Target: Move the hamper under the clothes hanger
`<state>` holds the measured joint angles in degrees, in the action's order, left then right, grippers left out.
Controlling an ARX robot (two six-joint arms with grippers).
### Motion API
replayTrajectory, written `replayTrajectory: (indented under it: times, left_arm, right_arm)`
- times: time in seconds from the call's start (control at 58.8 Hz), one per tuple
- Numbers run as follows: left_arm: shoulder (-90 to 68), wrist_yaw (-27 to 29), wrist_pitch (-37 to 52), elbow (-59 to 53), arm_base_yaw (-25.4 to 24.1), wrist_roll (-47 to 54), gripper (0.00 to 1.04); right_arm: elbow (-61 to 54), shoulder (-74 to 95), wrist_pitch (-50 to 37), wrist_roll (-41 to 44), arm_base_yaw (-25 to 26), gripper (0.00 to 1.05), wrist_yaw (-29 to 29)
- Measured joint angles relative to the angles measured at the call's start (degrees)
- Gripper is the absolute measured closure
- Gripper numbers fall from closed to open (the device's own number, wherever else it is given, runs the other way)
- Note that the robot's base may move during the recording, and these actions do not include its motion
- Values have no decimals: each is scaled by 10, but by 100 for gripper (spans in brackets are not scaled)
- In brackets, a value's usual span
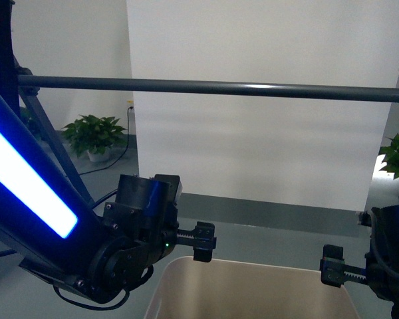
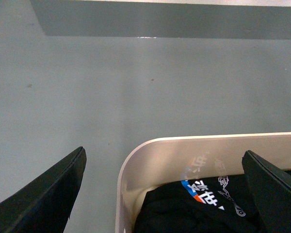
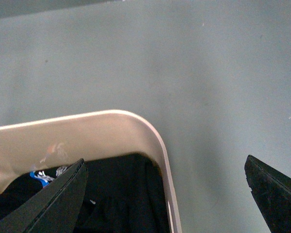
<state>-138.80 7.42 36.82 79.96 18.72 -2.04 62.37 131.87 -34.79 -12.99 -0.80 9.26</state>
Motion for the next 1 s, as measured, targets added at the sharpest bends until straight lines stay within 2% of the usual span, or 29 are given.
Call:
replayTrajectory:
  times: [0.204, 0.391, 0.714, 0.748, 0.833, 0.85, 0.902, 0.953, 1.004]
  left_arm:
    - [57, -12, 36, -49, 1, 1, 7]
    - [160, -62, 93, -143, 9, -5, 7]
    - [337, -36, 146, -290, 32, -10, 7]
    - [362, -13, 151, -309, 40, -4, 7]
    - [392, 67, 163, -336, 46, 3, 16]
    - [404, 92, 169, -350, 47, 5, 19]
    - [423, 115, 178, -373, 47, 7, 25]
    - [448, 122, 188, -404, 38, 9, 32]
    - [469, 120, 196, -435, 24, 9, 39]
  right_arm:
    - [-35, -59, -49, 24, -7, 8, 47]
    - [-97, -162, -140, 60, -24, 8, 119]
    - [-172, -286, -251, 110, -86, 8, 205]
    - [-177, -297, -258, 115, -94, 8, 210]
    - [-179, -306, -257, 117, -100, 9, 196]
    - [-182, -312, -246, 118, -99, 12, 165]
    - [-193, -325, -230, 123, -94, 17, 105]
    - [-219, -342, -228, 124, -87, 24, 44]
    - [-248, -360, -231, 127, -80, 31, 6]
